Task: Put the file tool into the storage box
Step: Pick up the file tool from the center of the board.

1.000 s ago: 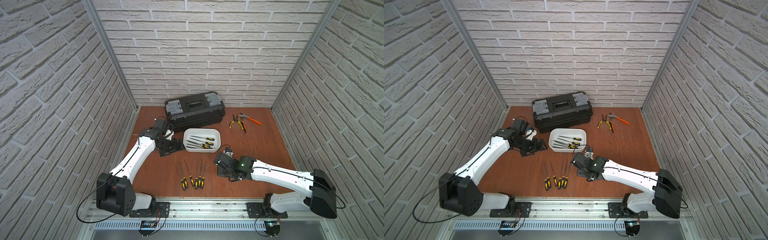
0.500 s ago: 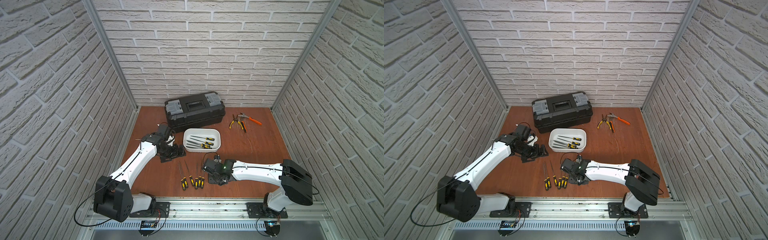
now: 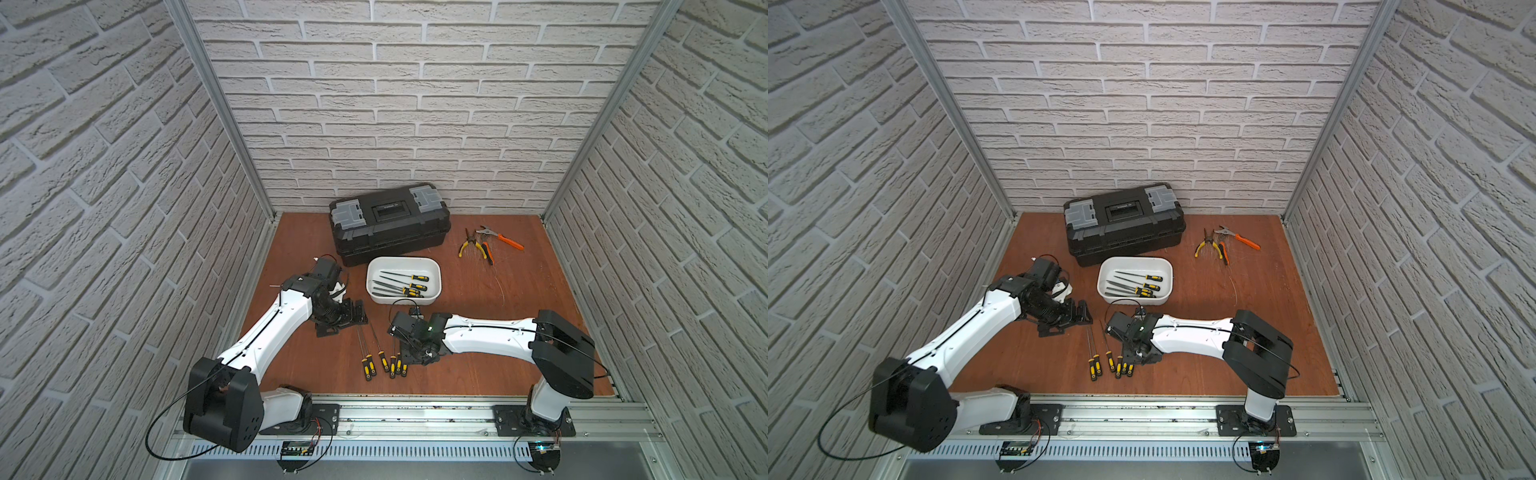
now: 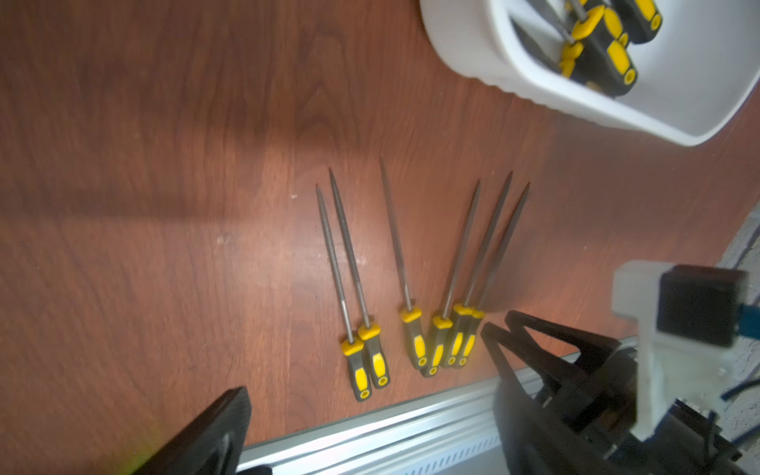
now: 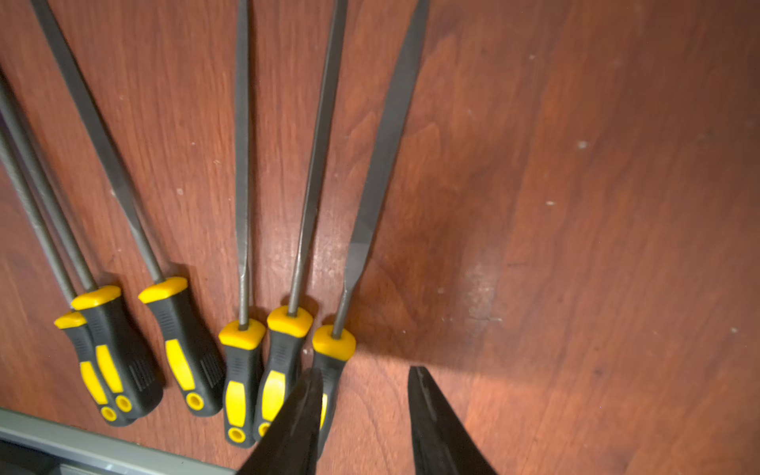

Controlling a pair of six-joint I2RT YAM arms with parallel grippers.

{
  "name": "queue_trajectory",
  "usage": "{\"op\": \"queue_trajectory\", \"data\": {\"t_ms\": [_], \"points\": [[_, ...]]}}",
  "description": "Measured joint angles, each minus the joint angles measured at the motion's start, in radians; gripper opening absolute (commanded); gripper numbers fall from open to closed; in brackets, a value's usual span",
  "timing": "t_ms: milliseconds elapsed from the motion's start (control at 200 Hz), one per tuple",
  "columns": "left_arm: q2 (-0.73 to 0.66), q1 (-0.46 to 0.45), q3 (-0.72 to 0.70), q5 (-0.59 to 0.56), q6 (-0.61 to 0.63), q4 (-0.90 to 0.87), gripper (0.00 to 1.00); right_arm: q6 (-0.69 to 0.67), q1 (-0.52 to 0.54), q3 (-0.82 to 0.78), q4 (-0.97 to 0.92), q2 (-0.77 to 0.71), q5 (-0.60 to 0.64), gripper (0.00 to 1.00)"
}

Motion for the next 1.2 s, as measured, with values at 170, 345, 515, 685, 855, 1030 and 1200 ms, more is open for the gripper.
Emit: {"op": "queue_trajectory", "data": {"t_ms": [170,345,515,685,855,1030,1200], "points": [[-0.105,-0.025,-0.043,0.002,-0.011,-0.029,0.98,-0.012,0.004,0.022,0.000,0.031,-0.011,0.39],[-0.177,-0.061,-0.044,-0.001,-0.027,-0.038,0.98,-0.022,0.006,0.024,-0.019,0.039,-0.010,0.38],[-0.209,-0.111,-0.006,-0.013,-0.030,-0.039,0.98,-0.025,0.006,0.018,-0.037,0.036,-0.001,0.37],[-0.234,-0.149,0.049,-0.042,-0.036,-0.017,0.98,-0.030,0.006,-0.060,-0.031,-0.031,0.019,0.37],[-0.264,-0.169,0.093,-0.098,-0.037,-0.002,0.98,-0.071,0.006,-0.100,-0.028,-0.068,0.019,0.39],[-0.270,-0.170,0.111,-0.163,-0.044,-0.002,0.98,-0.112,0.014,-0.085,-0.025,-0.050,0.014,0.40],[-0.268,-0.170,0.121,-0.196,-0.046,-0.003,0.98,-0.123,0.035,-0.065,-0.022,-0.006,0.012,0.39]]}}
